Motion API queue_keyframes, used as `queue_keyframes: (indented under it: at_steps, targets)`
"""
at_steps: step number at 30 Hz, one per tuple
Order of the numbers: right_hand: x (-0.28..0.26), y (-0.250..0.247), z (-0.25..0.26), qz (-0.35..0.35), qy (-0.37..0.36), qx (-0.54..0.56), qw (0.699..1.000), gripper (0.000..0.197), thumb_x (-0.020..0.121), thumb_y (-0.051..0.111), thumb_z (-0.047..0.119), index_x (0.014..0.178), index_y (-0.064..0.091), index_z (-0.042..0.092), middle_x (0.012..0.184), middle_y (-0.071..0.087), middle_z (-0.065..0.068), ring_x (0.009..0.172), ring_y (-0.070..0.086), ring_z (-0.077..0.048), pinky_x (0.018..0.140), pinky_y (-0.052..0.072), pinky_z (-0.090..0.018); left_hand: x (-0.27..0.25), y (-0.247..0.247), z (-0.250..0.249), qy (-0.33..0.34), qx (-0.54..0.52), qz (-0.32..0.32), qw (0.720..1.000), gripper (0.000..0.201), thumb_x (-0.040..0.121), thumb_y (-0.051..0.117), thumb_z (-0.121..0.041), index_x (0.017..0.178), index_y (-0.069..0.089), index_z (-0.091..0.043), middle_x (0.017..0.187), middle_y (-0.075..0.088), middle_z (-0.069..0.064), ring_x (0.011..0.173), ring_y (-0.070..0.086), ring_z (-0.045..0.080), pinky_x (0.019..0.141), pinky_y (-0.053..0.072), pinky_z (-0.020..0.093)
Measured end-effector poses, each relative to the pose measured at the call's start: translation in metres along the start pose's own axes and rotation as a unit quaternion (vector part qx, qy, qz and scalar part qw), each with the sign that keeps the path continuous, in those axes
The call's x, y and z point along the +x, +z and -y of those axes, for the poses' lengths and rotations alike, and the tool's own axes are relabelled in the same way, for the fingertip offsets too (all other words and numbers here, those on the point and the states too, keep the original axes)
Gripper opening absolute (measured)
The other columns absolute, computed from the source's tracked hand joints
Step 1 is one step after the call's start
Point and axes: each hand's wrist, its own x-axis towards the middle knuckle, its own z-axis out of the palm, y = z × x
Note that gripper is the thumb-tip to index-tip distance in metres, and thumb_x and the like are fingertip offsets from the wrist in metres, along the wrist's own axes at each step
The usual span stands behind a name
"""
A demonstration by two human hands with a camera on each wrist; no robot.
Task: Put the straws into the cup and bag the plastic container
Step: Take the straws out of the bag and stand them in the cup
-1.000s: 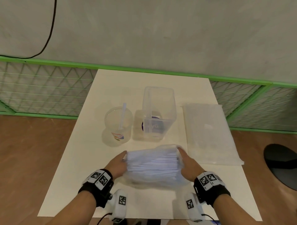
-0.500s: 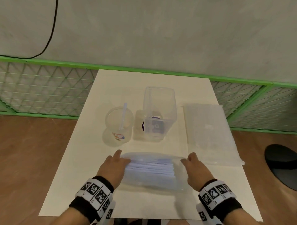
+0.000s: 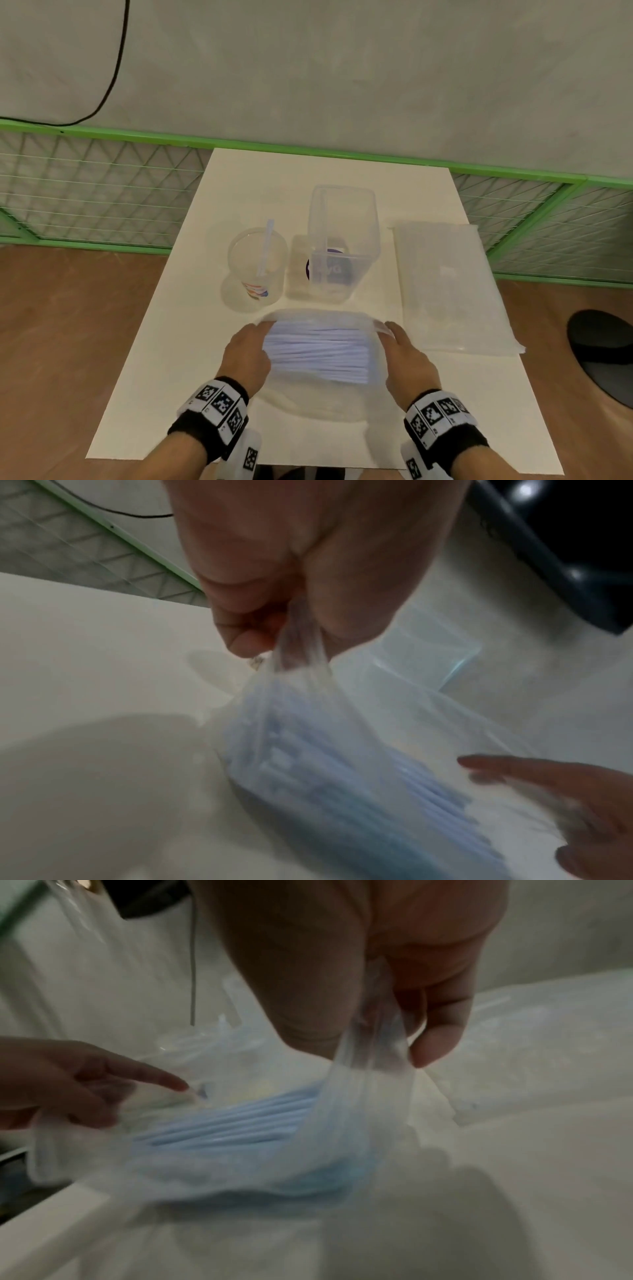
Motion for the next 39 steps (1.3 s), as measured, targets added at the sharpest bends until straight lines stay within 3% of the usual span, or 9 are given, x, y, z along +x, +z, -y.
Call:
queue_keyframes:
  at_steps: [3,7,14,17,20,23,27,31,39]
  targets:
    - [0.015,0.011,-0.005,-0.003,0.009,0.018,1.0,0.105,0.08,0.045,-0.015,0.153,-0.006,0.04,0.163,-0.006,0.009,0.136,0.034,-0.03,0.097,0.045,-0.033,0.007,0.003,0.001,-0.009,0.055,-0.015,0.998,0.083,0.082,0.041,0.009,0.149,0.026,-0.037,0.119,0.034,0.004,0.108,0.037,0.022,0.097,0.035,0.03]
    - [0.039,0.033,-0.014,0.027,-0.063,0.058,0.996,0.108,0.075,0.047,-0.014,0.145,-0.014,0.042,0.164,0.001,0.004,0.149,0.013,-0.026,0.119,0.022,-0.034,0.02,0.014,0.007,-0.002,-0.003,0.06,0.998,0.098,0.081,0.037,0.012,0.145,0.003,-0.054,0.161,-0.001,0.003,0.147,0.016,0.026,0.115,0.025,0.037]
    - [0.025,0.024,0.005,0.034,-0.087,0.283,0.955,0.073,0.096,0.045,0.007,0.152,0.009,0.034,0.145,0.019,0.023,0.135,0.027,-0.002,0.111,0.013,-0.017,0.027,0.012,0.009,0.057,-0.144,0.073,0.985,0.104,0.072,0.031,0.02,0.146,0.012,-0.052,0.157,0.019,-0.012,0.147,0.014,0.01,0.112,0.013,0.02]
    - [0.028,0.019,-0.005,0.021,-0.067,0.245,0.967,0.082,0.085,0.039,-0.008,0.155,0.017,0.029,0.149,0.03,0.015,0.138,0.035,-0.012,0.112,0.018,-0.018,0.022,0.007,0.013,0.074,-0.159,0.068,0.982,0.105,0.072,0.03,0.023,0.144,0.016,-0.052,0.153,0.025,-0.014,0.14,0.021,0.003,0.111,0.014,0.017]
    - [0.027,0.011,-0.011,0.042,-0.067,0.149,0.986,0.088,0.08,0.042,-0.011,0.155,0.017,0.027,0.151,0.04,-0.002,0.135,0.042,-0.021,0.114,0.031,-0.03,0.019,0.009,0.017,0.091,-0.116,0.078,0.986,0.108,0.071,0.03,0.025,0.139,0.007,-0.055,0.16,0.005,-0.013,0.149,0.001,0.007,0.117,0.003,0.023]
    - [0.024,-0.003,-0.013,-0.06,-0.085,0.13,0.986,0.092,0.076,0.041,-0.015,0.155,0.017,0.024,0.16,0.023,0.004,0.144,0.028,-0.015,0.116,0.023,-0.024,0.018,0.004,0.009,0.141,-0.058,0.026,0.988,0.113,0.067,0.036,0.026,0.143,0.0,-0.05,0.161,-0.009,-0.015,0.15,-0.006,0.012,0.123,0.007,0.041]
    - [0.003,-0.012,-0.019,-0.144,-0.101,0.146,0.974,0.093,0.073,0.043,-0.018,0.154,0.023,0.022,0.157,0.022,0.01,0.137,0.032,-0.007,0.11,0.028,-0.022,-0.003,0.001,0.009,0.21,0.033,-0.066,0.975,0.114,0.062,0.037,0.027,0.152,0.002,-0.033,0.16,-0.008,-0.02,0.15,-0.001,0.01,0.117,0.014,0.029]
    - [-0.018,0.01,-0.025,0.006,-0.062,0.078,0.995,0.085,0.082,0.041,-0.002,0.152,0.018,0.041,0.16,0.015,0.021,0.123,0.054,-0.014,0.097,0.045,-0.025,-0.017,0.007,0.019,0.123,0.149,-0.007,0.981,0.107,0.074,0.04,0.013,0.149,-0.018,-0.037,0.148,-0.038,-0.026,0.128,0.029,0.016,0.094,0.039,0.028]
    - [0.008,-0.006,-0.016,0.004,-0.019,0.075,0.997,0.083,0.079,0.045,0.003,0.148,0.022,0.044,0.158,0.015,0.023,0.108,0.06,-0.021,0.08,0.049,-0.03,-0.002,-0.005,0.005,0.089,0.096,0.012,0.991,0.101,0.076,0.044,0.013,0.145,0.015,-0.055,0.157,-0.007,-0.01,0.08,0.05,0.019,0.065,0.043,0.024]
